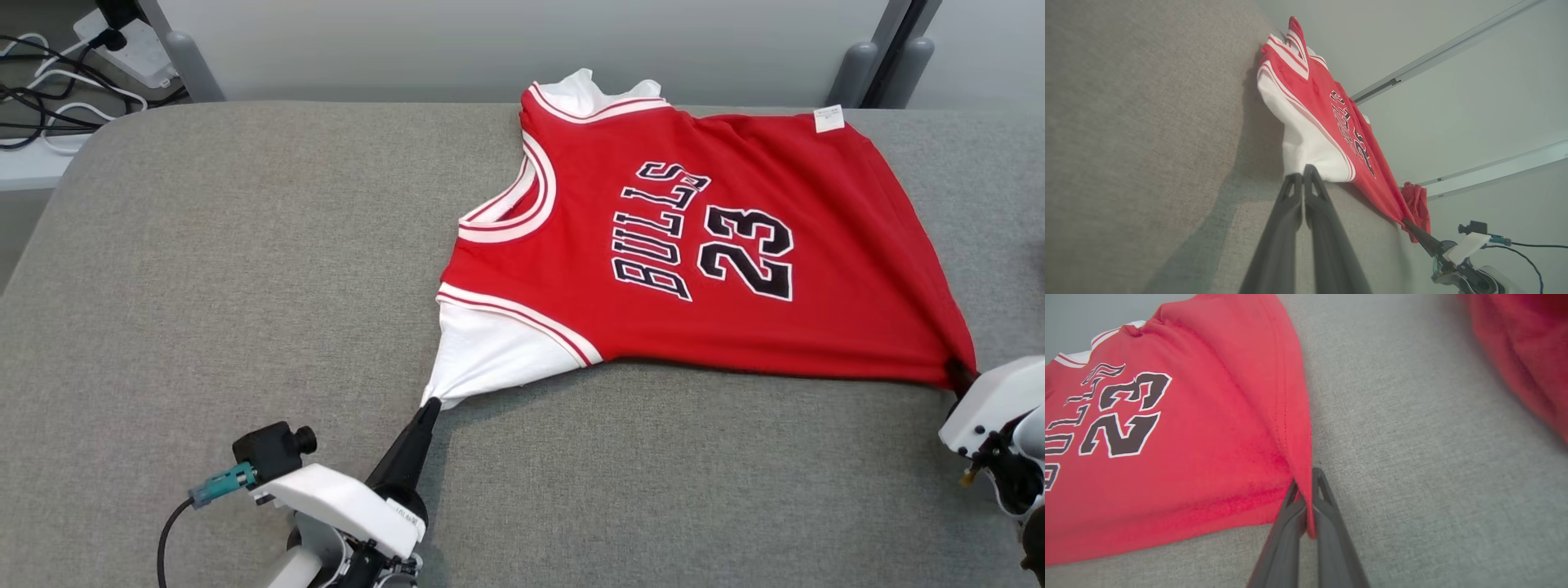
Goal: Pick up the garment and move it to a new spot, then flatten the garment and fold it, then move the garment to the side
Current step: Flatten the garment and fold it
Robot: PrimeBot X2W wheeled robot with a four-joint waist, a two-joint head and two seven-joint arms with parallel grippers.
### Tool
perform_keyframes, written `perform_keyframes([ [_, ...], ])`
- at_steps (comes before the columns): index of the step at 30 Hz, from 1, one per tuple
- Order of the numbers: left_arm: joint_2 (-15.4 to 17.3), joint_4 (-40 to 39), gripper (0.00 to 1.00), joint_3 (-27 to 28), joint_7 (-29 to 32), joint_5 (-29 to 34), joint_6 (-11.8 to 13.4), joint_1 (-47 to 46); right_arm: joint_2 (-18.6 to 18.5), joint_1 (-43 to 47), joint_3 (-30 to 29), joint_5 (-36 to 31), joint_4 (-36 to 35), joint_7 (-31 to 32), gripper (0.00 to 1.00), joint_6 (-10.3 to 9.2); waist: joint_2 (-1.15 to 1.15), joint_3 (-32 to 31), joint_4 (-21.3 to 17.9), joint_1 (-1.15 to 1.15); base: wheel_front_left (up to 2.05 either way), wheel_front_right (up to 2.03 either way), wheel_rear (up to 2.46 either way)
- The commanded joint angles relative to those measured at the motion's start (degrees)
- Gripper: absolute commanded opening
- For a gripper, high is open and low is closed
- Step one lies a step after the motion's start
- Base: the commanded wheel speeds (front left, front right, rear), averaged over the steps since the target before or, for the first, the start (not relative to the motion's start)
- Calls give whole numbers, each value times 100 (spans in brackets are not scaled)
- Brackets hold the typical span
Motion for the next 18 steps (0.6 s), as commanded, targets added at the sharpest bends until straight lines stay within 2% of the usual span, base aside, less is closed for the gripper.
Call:
perform_keyframes([
  [1,248,-336,0,184,-58,-33,23,95,-144,233,149,121,-96,-81,0,-2,0,-34,32,0,0,0,0],
  [6,502,-1102,0,126,40,-74,300,528,-232,476,348,379,-180,-4,0,-2,0,-148,96,0,0,0,0],
  [11,777,-1979,0,81,112,-187,743,1124,-318,773,618,712,-354,158,0,-2,0,-273,66,0,0,0,0],
  [14,782,-2038,0,57,81,-163,838,1221,-315,875,706,801,-398,13,0,-2,0,-349,48,0,0,0,0],
  [17,680,-2014,0,63,4,-124,802,1197,-248,940,745,917,-537,-344,0,-2,0,-392,24,0,0,0,0],
  [18,606,-1967,0,74,-58,-71,765,1157,-221,972,788,964,-622,-602,61,-2,0,-414,-1,0,0,0,0],
])
